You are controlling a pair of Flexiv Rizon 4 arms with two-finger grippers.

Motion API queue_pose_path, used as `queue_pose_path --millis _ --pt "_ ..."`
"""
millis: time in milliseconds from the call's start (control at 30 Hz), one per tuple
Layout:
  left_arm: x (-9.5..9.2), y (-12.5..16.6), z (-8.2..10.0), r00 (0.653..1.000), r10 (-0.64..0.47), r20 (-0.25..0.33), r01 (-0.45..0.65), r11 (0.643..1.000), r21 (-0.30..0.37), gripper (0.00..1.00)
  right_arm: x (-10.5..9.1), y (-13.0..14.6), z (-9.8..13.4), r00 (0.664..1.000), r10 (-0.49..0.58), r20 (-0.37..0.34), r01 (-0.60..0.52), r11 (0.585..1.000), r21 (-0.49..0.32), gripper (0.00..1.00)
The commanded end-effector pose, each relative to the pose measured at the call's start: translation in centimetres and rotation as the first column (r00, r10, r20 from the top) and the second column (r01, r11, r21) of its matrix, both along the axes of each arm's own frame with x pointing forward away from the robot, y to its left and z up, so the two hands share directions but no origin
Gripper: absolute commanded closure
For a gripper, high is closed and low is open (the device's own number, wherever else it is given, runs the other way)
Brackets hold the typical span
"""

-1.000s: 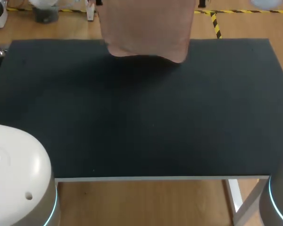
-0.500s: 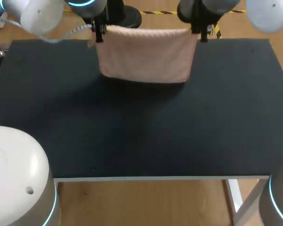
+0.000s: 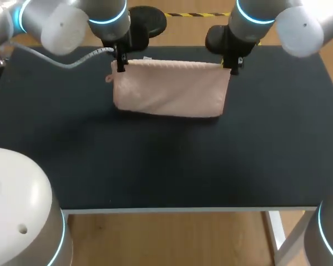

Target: Fold the towel

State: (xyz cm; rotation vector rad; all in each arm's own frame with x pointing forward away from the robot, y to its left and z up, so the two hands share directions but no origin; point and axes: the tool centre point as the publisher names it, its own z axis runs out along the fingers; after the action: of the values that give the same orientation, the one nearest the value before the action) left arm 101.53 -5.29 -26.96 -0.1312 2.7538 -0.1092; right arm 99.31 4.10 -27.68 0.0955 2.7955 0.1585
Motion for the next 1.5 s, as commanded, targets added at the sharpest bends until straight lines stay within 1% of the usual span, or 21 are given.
queue_pose_path --millis 33,167,333,500,600,767,933,1100,1133,1167,1200,1367,1500 --pt "3.7 -0.6 -3.8 0.998 -0.011 -0.058 0.011 1.0 -0.004 1.0 2.9 0.7 -3.0 0.999 -0.01 -0.034 0.009 1.0 -0.013 1.0" --pt "6.0 -0.4 -5.2 0.997 -0.032 -0.069 0.033 0.999 0.009 1.0 4.9 0.7 -4.6 0.998 -0.018 -0.055 0.016 0.999 -0.033 1.0" --pt "8.8 -0.4 -6.6 0.996 -0.053 -0.079 0.054 0.998 0.018 1.0 7.6 0.4 -5.7 0.998 -0.033 -0.061 0.03 0.998 -0.047 1.0" --pt "11.3 -0.2 -7.2 0.995 -0.051 -0.083 0.053 0.998 0.021 1.0 10.1 0.3 -6.6 0.997 -0.047 -0.063 0.044 0.997 -0.059 1.0" --pt "12.3 -0.2 -7.4 0.994 -0.062 -0.09 0.064 0.998 0.026 1.0 11.0 0.3 -7.1 0.996 -0.047 -0.072 0.042 0.996 -0.078 1.0" --pt "13.0 -0.3 -8.2 0.991 -0.073 -0.109 0.077 0.996 0.038 1.0 11.5 0.5 -7.9 0.996 -0.038 -0.086 0.029 0.995 -0.098 1.0" --pt "12.8 -0.3 -8.9 0.988 -0.07 -0.137 0.076 0.996 0.043 1.0 11.6 0.6 -8.6 0.994 -0.036 -0.102 0.025 0.994 -0.11 1.0" --pt "12.7 -0.3 -9.2 0.987 -0.061 -0.151 0.068 0.997 0.043 1.0 11.6 0.5 -9.1 0.994 -0.036 -0.108 0.023 0.992 -0.124 1.0" --pt "12.6 -0.3 -9.3 0.986 -0.061 -0.153 0.067 0.997 0.04 1.0 11.7 0.5 -9.1 0.993 -0.036 -0.111 0.021 0.991 -0.133 0.75" --pt "12.6 -0.2 -9.3 0.986 -0.058 -0.155 0.065 0.997 0.039 0.65 11.7 0.5 -9.1 0.993 -0.039 -0.107 0.024 0.99 -0.137 0.0" --pt "12.6 -0.2 -9.2 0.985 -0.056 -0.16 0.061 0.998 0.031 0.0 11.7 0.4 -9.0 0.994 -0.036 -0.1 0.023 0.991 -0.134 0.0" --pt "12.2 0.3 -8.9 0.986 -0.033 -0.164 0.036 0.999 0.011 0.0 11.9 0.2 -8.3 0.996 -0.051 -0.072 0.042 0.992 -0.121 0.0" --pt "11.7 0.9 -8.2 0.987 -0.011 -0.16 0.009 1.0 -0.015 0.0 12.0 0.0 -7.7 0.997 -0.055 -0.048 0.049 0.991 -0.123 0.0"
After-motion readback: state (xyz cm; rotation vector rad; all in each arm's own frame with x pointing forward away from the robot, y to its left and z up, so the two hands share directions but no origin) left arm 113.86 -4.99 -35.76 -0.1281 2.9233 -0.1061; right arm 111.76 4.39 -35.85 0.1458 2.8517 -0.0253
